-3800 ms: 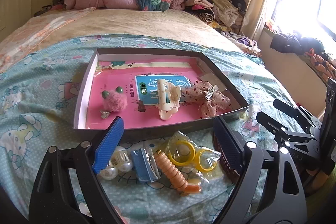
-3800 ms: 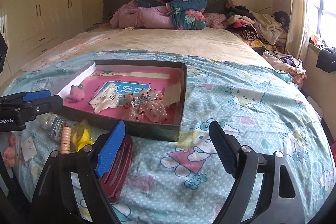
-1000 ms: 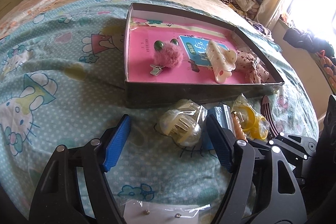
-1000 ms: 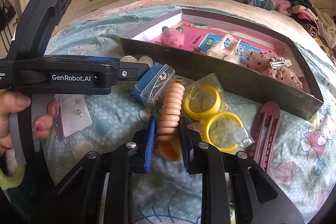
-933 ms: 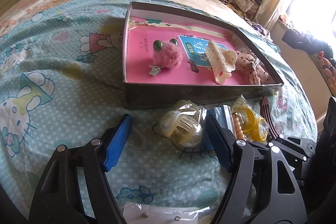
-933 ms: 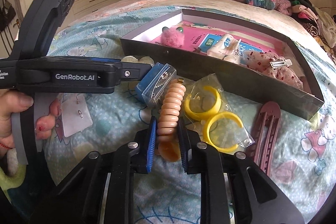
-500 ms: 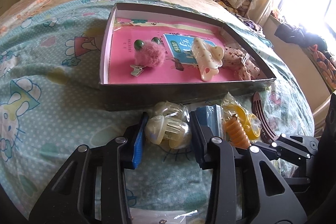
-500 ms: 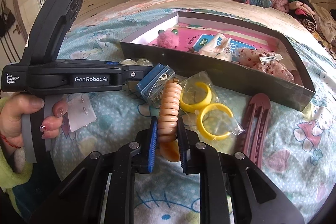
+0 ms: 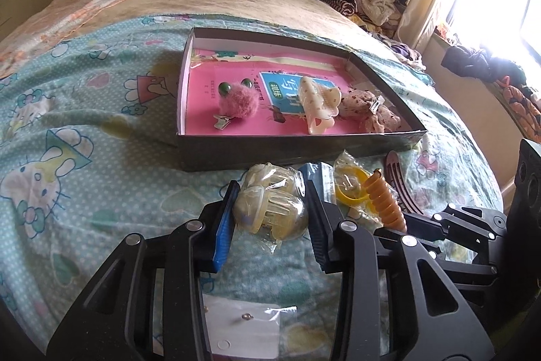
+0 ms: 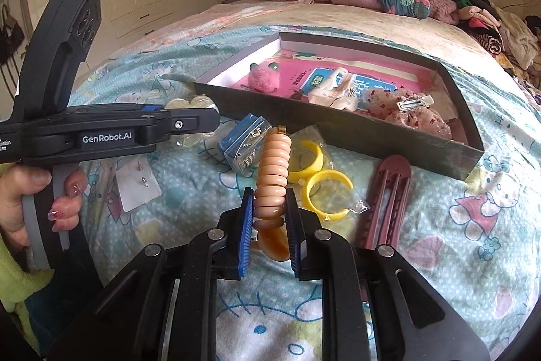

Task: Organize jewelry
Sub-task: 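Grasp the orange spiral tie with the right tool while the left tool grasps the pearl clip bag, then carry the spiral tie and pearl clip bag over into the pink box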

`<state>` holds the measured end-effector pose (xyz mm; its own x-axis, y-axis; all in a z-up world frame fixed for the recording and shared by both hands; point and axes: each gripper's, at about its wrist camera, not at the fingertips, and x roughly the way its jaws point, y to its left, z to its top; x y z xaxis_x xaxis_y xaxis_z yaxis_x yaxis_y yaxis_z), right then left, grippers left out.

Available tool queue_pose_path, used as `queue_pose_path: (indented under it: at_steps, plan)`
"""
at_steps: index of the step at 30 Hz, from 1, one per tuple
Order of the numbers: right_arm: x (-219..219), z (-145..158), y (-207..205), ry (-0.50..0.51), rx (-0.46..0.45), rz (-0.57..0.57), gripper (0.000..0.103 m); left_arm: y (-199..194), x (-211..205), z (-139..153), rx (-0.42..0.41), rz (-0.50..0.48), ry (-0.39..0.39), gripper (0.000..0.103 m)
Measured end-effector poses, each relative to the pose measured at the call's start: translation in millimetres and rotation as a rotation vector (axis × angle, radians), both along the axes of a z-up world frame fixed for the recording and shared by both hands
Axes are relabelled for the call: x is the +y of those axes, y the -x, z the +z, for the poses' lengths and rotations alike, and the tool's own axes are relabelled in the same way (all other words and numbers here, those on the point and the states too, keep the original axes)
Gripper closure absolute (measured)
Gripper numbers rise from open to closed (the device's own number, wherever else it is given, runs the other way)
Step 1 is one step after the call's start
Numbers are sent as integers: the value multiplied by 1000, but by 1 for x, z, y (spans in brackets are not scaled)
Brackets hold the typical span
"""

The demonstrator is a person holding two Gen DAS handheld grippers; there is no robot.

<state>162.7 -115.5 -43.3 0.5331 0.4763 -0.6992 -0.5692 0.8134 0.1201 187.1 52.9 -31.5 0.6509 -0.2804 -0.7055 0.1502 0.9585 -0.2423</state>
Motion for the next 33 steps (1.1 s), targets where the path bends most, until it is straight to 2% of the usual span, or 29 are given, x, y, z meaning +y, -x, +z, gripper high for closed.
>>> queue_pose_path:
  at_steps: [14, 33]
  plan:
    - [-29, 19, 1, -24, -39, -61, 85, 5, -15, 23, -51, -10, 13, 73]
    - [-75, 30, -24, -47, -68, -179, 85, -25, -46, 31, -71, -39, -7, 73]
